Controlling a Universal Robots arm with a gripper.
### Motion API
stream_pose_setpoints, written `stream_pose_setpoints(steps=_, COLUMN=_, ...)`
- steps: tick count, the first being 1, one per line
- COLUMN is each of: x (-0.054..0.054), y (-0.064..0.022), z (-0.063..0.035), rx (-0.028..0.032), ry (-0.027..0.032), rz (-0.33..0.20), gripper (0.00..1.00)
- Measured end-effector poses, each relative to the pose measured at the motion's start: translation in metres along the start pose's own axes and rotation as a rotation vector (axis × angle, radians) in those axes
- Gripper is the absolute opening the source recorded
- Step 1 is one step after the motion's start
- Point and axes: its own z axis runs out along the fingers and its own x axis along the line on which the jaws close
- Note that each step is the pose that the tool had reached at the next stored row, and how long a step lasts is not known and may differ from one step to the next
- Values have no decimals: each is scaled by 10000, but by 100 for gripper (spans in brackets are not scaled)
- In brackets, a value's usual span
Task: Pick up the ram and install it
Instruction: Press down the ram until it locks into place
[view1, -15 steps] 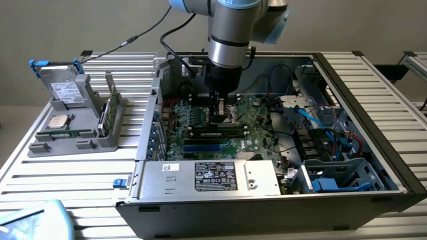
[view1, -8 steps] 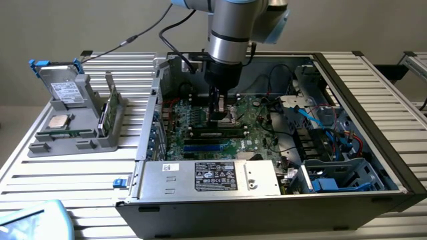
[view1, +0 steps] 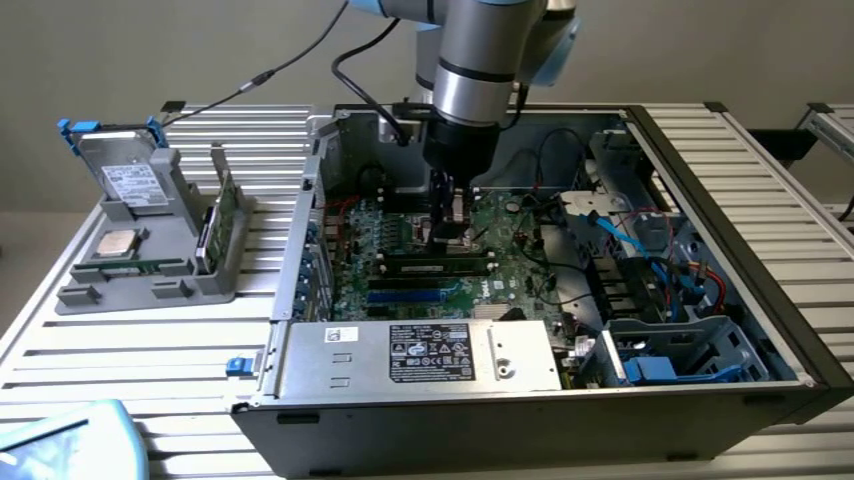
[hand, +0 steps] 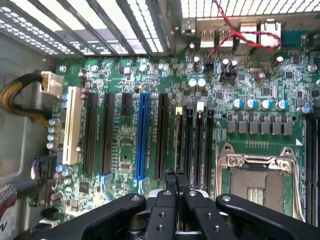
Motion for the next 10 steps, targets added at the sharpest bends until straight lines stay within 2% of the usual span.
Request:
stream_pose_setpoints(steps=4, x=6, y=-86, z=-26, rx=-57, ry=14, rz=-108, gripper=10)
stream_pose_setpoints(steps=10, x=6, y=-89, z=-27, rx=-66, ry=15, rz=-120, gripper=10)
